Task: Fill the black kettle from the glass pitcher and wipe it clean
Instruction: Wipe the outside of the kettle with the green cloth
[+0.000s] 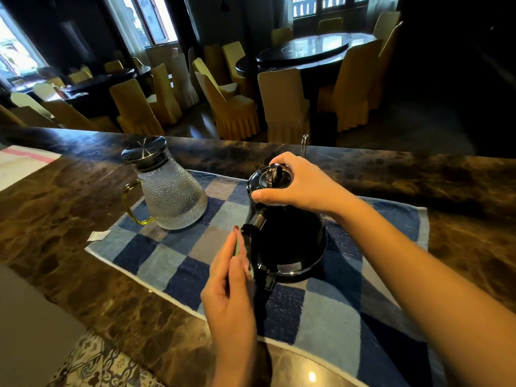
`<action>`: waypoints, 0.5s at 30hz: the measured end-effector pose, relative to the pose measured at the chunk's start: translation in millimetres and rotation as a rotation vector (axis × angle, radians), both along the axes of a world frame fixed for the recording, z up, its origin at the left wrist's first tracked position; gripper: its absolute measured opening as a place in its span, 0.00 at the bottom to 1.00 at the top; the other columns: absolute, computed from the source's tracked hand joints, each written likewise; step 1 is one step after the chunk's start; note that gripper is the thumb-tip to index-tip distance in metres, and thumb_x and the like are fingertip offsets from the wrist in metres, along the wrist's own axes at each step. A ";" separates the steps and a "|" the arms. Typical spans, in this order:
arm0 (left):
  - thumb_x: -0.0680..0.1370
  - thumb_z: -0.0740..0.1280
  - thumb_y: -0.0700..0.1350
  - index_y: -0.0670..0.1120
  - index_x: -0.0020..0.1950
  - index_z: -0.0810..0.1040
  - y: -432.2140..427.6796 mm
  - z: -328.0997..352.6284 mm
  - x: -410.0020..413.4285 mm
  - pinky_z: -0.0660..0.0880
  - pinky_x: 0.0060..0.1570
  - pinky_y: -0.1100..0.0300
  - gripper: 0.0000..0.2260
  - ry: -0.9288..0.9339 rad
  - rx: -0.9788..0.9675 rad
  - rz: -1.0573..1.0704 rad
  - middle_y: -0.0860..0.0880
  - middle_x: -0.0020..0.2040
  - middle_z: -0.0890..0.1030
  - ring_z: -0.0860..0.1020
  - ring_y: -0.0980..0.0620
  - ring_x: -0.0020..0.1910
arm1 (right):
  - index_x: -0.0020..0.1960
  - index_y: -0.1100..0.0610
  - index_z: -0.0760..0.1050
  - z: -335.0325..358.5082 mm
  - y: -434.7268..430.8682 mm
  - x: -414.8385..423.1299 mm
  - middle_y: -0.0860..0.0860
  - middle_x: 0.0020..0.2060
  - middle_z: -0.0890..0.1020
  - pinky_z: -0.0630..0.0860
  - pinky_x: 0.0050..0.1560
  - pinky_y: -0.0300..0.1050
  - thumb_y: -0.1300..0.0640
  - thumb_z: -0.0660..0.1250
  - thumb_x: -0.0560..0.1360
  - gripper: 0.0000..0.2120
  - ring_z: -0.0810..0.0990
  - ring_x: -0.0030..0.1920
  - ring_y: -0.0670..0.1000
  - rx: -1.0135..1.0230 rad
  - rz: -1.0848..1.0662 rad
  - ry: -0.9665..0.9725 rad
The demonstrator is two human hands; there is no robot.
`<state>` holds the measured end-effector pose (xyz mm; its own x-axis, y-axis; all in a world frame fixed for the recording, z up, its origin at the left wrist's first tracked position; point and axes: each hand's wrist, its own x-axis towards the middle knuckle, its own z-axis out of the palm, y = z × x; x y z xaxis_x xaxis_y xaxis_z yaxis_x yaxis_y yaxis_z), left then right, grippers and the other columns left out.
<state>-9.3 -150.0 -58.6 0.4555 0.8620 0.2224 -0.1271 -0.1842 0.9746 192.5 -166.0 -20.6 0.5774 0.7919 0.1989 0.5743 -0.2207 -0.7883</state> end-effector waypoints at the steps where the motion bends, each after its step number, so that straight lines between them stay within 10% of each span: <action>1: 0.79 0.61 0.49 0.55 0.63 0.75 -0.6 5.9 2.7 0.73 0.59 0.66 0.13 0.001 0.090 -0.017 0.54 0.64 0.78 0.75 0.61 0.64 | 0.62 0.51 0.69 0.2 0.0 0.1 0.44 0.53 0.77 0.74 0.50 0.39 0.35 0.74 0.61 0.36 0.76 0.52 0.43 0.002 0.001 0.002; 6: 0.78 0.64 0.38 0.46 0.63 0.77 17.7 7.9 23.1 0.69 0.64 0.66 0.15 0.069 0.509 -0.010 0.56 0.62 0.77 0.73 0.58 0.65 | 0.62 0.51 0.69 1.2 0.2 0.8 0.44 0.52 0.78 0.71 0.45 0.33 0.36 0.75 0.62 0.35 0.76 0.50 0.41 0.005 -0.006 -0.005; 15: 0.75 0.69 0.38 0.50 0.58 0.80 19.5 -3.4 17.4 0.73 0.59 0.67 0.13 0.090 0.508 0.072 0.58 0.57 0.80 0.77 0.62 0.59 | 0.63 0.50 0.70 -1.2 0.9 -0.5 0.46 0.55 0.77 0.73 0.50 0.40 0.32 0.73 0.60 0.38 0.77 0.53 0.45 -0.021 -0.028 -0.019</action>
<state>8.1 -130.5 -62.0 0.4357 0.6855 0.5833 -0.0161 -0.6420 0.7665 192.0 -165.1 -21.8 0.5959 0.7795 0.1932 0.5822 -0.2535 -0.7725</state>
